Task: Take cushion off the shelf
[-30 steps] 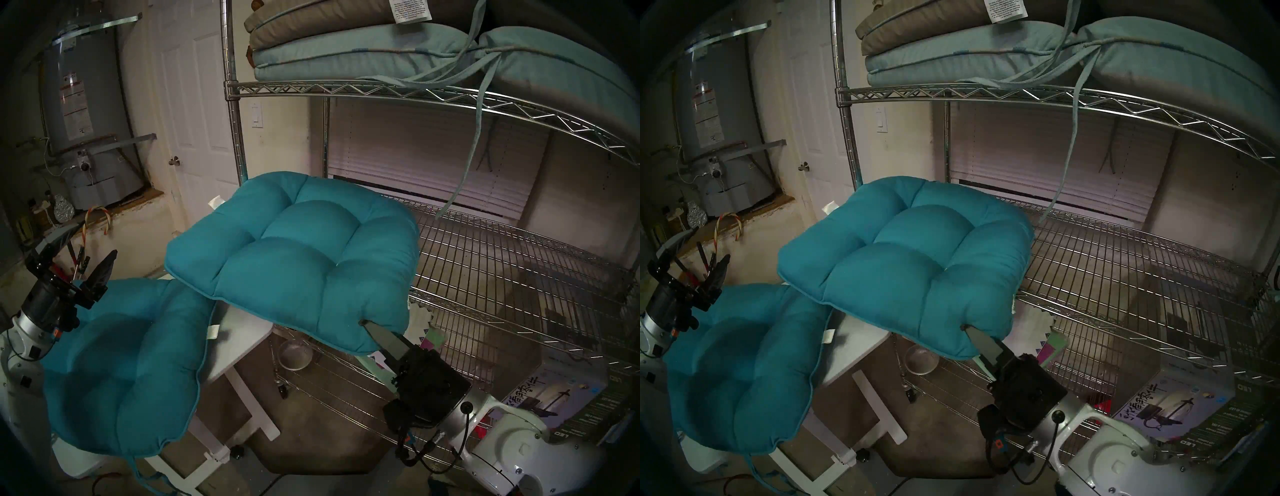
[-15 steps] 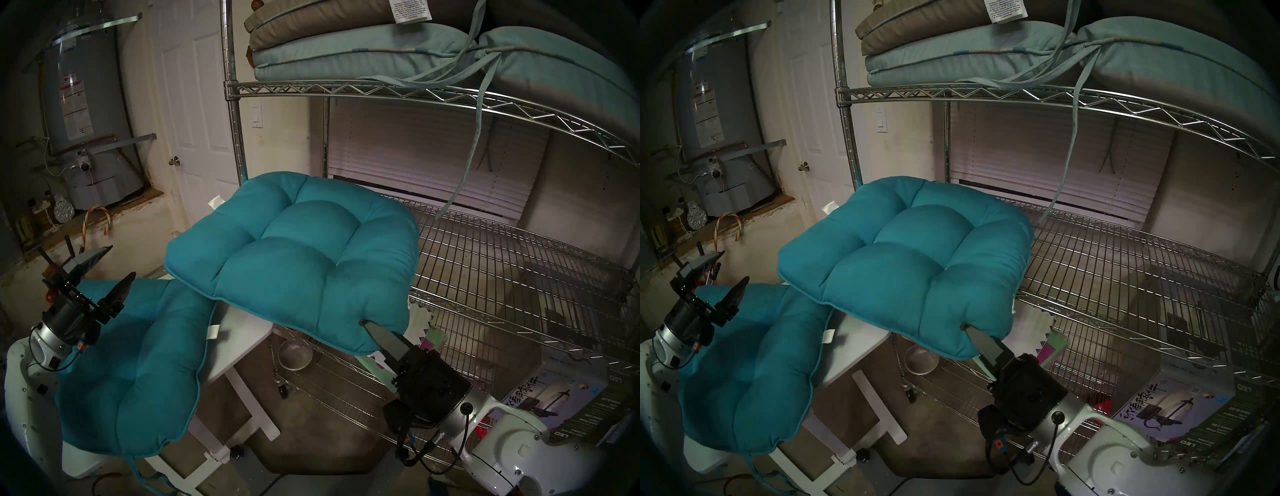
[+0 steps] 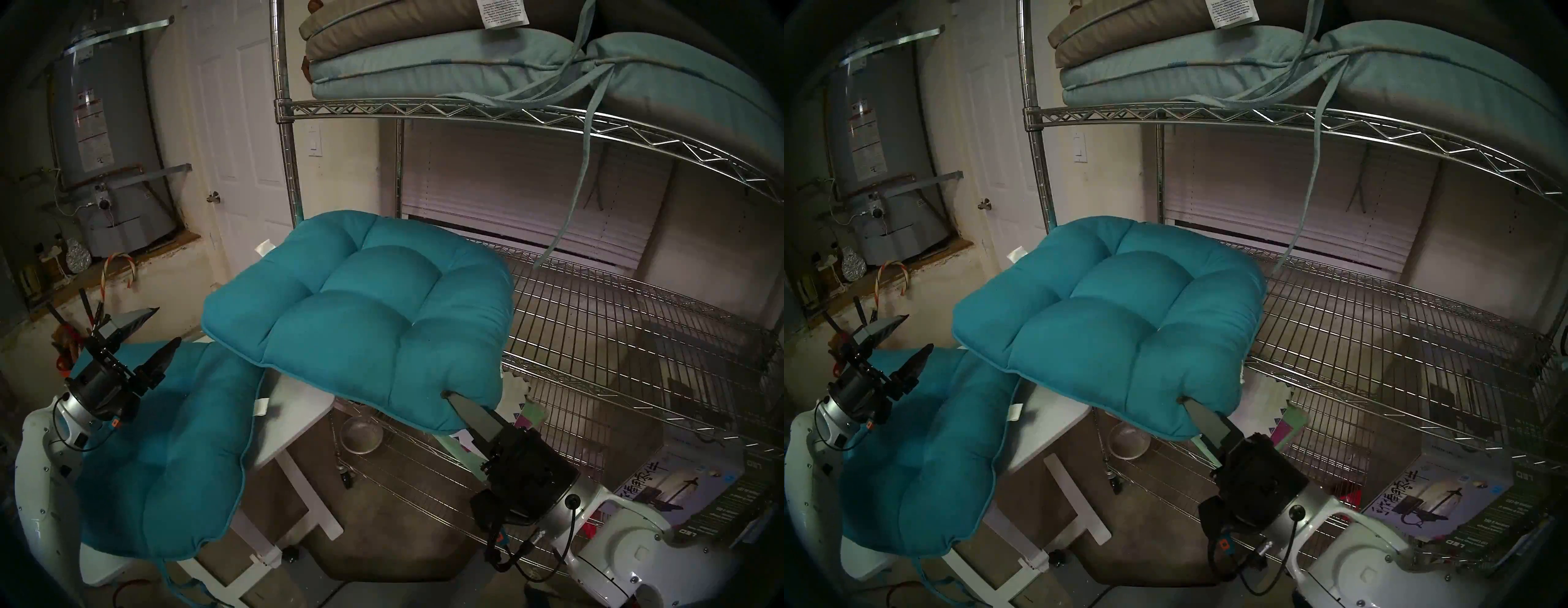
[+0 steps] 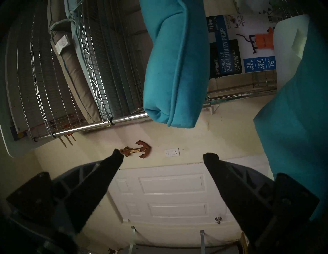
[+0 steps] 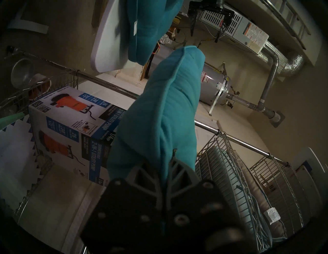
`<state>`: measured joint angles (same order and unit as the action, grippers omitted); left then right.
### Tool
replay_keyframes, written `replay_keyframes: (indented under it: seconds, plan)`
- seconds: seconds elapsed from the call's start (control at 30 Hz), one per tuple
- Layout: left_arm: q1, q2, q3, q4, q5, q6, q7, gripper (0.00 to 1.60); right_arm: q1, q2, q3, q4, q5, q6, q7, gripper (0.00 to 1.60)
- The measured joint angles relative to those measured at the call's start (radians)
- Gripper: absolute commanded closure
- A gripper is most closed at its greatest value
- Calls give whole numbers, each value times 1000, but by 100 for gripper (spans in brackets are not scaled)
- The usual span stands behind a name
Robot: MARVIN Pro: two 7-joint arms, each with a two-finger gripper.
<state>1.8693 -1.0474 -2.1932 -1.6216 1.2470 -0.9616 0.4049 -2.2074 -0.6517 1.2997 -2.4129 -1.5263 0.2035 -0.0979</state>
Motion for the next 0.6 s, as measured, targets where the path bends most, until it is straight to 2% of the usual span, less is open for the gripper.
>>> replay_keyframes:
  seconds: [0.6]
  plan:
    - [-103, 68, 115, 105, 218, 4, 150, 0, -14, -1, 18, -1, 16, 1, -11, 160]
